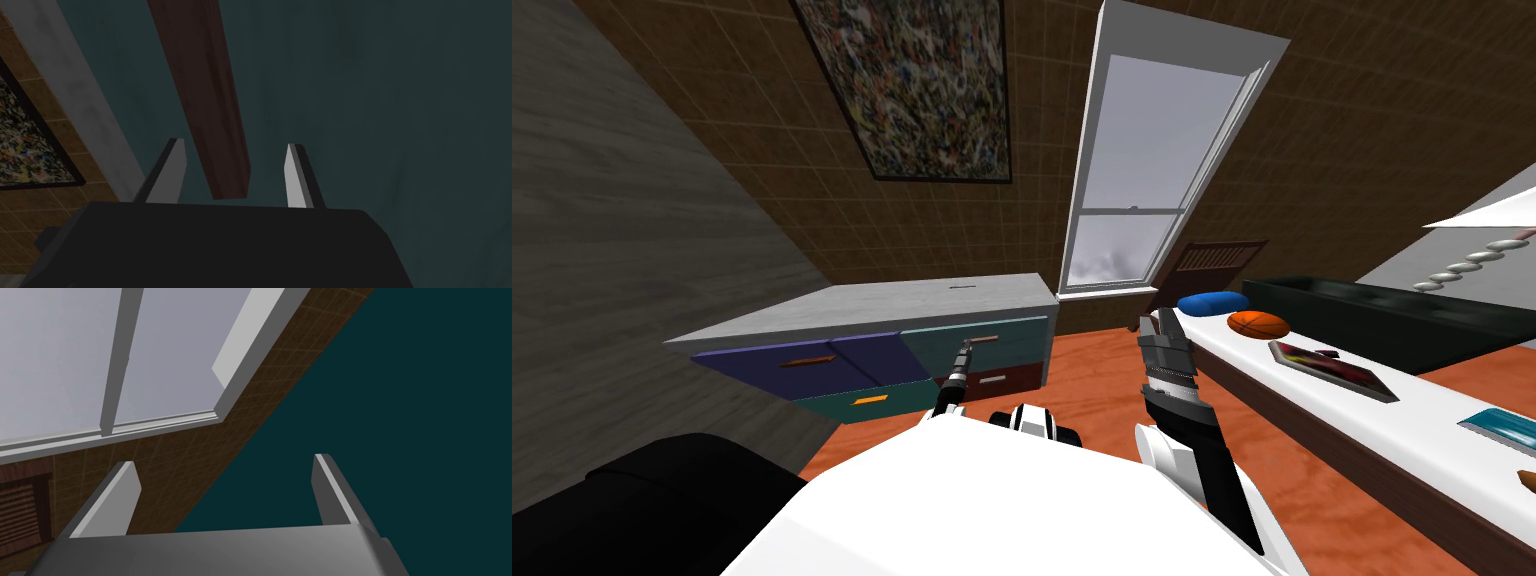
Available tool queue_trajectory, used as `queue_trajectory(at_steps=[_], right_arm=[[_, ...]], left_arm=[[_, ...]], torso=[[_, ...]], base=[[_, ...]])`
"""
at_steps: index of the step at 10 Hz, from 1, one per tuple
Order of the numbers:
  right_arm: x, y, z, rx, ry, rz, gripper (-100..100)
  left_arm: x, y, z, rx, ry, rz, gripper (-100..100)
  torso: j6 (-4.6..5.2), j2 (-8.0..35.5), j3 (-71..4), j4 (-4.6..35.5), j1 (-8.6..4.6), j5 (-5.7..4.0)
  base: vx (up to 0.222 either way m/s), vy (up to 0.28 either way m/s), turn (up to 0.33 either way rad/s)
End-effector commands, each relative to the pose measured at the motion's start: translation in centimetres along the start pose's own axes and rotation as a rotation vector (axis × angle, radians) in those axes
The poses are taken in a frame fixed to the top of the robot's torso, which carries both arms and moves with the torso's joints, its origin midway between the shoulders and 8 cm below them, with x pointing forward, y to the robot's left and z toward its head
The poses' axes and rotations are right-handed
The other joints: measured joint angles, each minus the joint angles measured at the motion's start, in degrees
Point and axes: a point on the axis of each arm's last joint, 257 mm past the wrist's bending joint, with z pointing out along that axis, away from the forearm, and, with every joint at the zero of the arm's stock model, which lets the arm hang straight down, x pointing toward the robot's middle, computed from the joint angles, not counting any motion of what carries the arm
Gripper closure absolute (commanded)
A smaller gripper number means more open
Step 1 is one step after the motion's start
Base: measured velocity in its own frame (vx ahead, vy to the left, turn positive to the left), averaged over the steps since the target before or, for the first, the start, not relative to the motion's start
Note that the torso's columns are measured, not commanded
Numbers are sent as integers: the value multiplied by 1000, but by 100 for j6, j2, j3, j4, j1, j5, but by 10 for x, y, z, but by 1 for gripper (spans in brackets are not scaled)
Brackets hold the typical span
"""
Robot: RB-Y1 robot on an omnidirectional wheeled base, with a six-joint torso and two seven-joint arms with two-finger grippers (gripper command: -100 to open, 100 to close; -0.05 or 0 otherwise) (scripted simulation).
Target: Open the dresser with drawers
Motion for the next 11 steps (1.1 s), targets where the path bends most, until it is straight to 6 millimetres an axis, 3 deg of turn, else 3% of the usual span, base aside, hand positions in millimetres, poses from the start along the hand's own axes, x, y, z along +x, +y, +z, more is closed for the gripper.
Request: queue_trajectory(at_steps=[1, 10, 11], right_arm=[[0, 0, 0, 0, 0, 0, 0], [0, 0, 0, 0, 0, 0, 0], [0, 0, 0, 0, 0, 0, 0]], left_arm=[[0, -3, -2, 2, 2, 0, 100], [1, -9, -10, 9, 11, -1, 100], [-3, -16, -4, 2, 11, -1, -100]], torso=[[0, 7, 9, -22, 4, 19], [-2, -2, 2, -14, 0, 9], [1, -39, -21, -7, 10, 0]], base=[[-153, -36, 7], [-155, -55, 11], [-48, -22, -3]])
